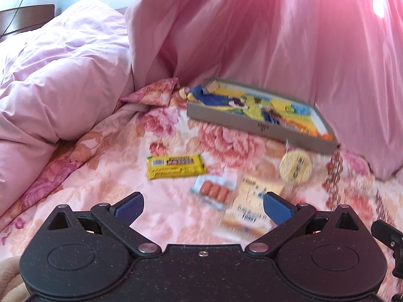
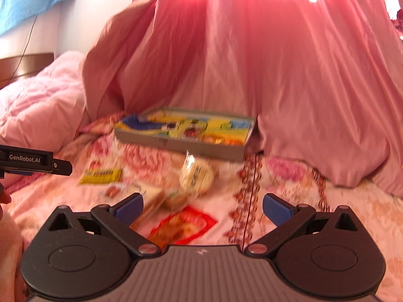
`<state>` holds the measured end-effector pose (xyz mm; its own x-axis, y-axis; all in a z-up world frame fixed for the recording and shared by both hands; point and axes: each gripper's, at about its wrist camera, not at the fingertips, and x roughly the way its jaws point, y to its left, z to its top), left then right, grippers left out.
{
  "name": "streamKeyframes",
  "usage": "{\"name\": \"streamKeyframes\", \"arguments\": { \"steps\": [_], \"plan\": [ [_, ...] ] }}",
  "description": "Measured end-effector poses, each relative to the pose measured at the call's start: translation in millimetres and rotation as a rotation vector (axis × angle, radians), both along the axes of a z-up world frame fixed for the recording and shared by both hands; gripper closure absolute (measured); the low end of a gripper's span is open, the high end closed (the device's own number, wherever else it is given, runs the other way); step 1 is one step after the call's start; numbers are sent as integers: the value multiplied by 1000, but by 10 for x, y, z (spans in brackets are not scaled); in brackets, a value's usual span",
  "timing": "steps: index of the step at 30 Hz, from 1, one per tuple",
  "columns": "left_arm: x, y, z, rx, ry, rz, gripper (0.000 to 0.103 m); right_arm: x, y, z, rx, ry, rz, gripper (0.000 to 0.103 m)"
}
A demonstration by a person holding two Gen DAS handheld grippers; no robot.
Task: Organize snacks
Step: 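Move both open tools back toward the snacks on the bedspread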
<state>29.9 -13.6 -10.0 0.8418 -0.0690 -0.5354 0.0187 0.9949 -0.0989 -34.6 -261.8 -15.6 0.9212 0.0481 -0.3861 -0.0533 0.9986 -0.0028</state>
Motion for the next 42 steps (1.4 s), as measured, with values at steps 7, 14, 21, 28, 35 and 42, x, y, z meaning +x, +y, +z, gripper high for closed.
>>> {"name": "streamKeyframes", "arguments": {
  "steps": [7,14,21,28,35,42],
  "plan": [
    [-44,-55,-139,70,74,-40,3,36,150,-185,-23,161,24,0],
    [19,-116,-236,104,131,-60,3,126,203,-279,-28,242,41,0],
    [85,-121,-288,112,149,-48,3,200,207,-316,-19,280,55,0],
    [141,-132,-321,129,138,-41,3,337,205,-347,-24,309,77,0],
    [268,-118,-387,129,141,-21,3,557,218,-441,-51,364,139,0],
    [379,-26,-430,80,167,21,3,790,295,-606,-32,412,135,0]
  ]
}}
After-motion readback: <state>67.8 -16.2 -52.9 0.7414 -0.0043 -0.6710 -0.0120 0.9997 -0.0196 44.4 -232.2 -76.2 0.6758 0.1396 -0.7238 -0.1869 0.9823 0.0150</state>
